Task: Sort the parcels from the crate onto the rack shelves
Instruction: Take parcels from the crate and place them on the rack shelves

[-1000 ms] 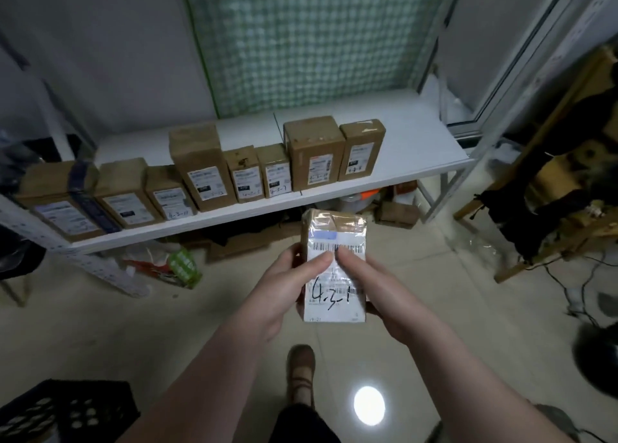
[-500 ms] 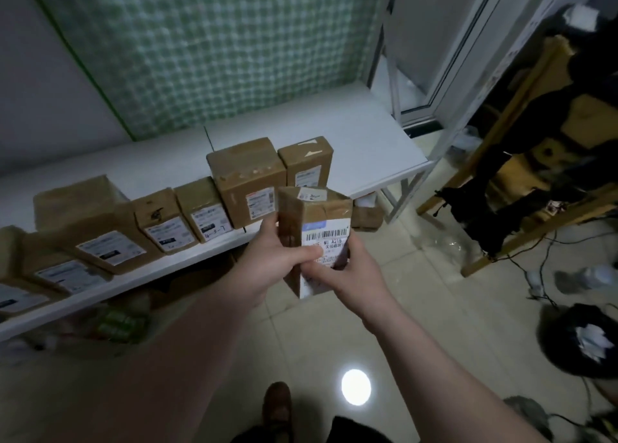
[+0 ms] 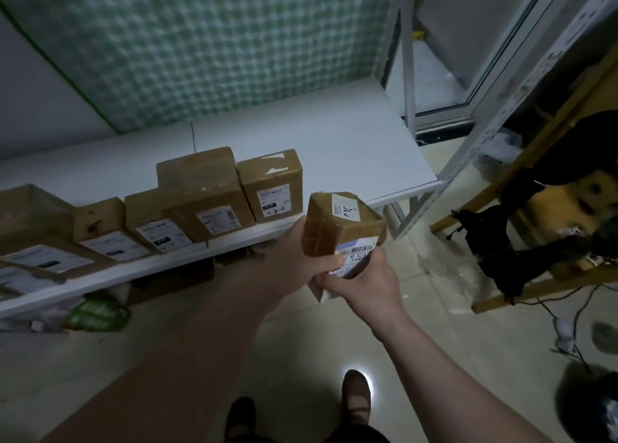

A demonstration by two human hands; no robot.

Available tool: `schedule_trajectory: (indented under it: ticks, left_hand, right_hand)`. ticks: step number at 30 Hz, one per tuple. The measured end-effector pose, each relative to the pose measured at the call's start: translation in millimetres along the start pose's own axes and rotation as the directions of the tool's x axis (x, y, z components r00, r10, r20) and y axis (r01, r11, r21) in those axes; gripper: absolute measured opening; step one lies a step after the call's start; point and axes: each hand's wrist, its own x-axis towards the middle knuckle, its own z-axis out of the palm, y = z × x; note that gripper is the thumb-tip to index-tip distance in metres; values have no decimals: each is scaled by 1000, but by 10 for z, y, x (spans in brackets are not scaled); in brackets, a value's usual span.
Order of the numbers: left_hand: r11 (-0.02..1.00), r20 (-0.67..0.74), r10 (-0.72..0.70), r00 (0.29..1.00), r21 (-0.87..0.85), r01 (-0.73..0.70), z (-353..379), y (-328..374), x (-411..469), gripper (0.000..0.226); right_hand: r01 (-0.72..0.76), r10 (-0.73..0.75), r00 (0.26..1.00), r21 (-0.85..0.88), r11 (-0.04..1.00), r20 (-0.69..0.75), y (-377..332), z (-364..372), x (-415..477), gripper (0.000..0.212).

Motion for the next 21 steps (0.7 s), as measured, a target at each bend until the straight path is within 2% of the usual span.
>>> schedule_trajectory:
  ticks: [3,6,9,13,16,18,21]
  left_hand:
    - [998,10,-55,998,26,55,271,38,300,64]
    - [984,-95,-169,981,42,174,359,9,563,70]
    - [970,-146,-213,966,86,227,278,-140,796,39]
    - [928,-225,-226,948,246,279,106,-520,1110,39]
    - [881,-274,-252,928,331,337,9,-867,1352,41]
    - [802,-265,-263,928,475,363,-31,-1110,1518,47]
    - [703,-256,-200,946,634,321,-61,-1391,1691,53]
  right_hand:
    - [-5,5,1000,-16,1000,-22,184,-286,369,69]
    - [-15,13,999,-37,999,-46,326,-416,764,70]
    - [-21,18,998,-49,999,-64,440,-375,1147,69]
    - [-11,7,996,-38,999,-91,591,-172,1565,72]
    - [-6,3,995,-29,1000,-104,720,44,1835,75]
    - [8,-12,995,-40,999,-100,785,178,2013,72]
    - [54,-64,992,-86,995,-110,840,351,2246,72]
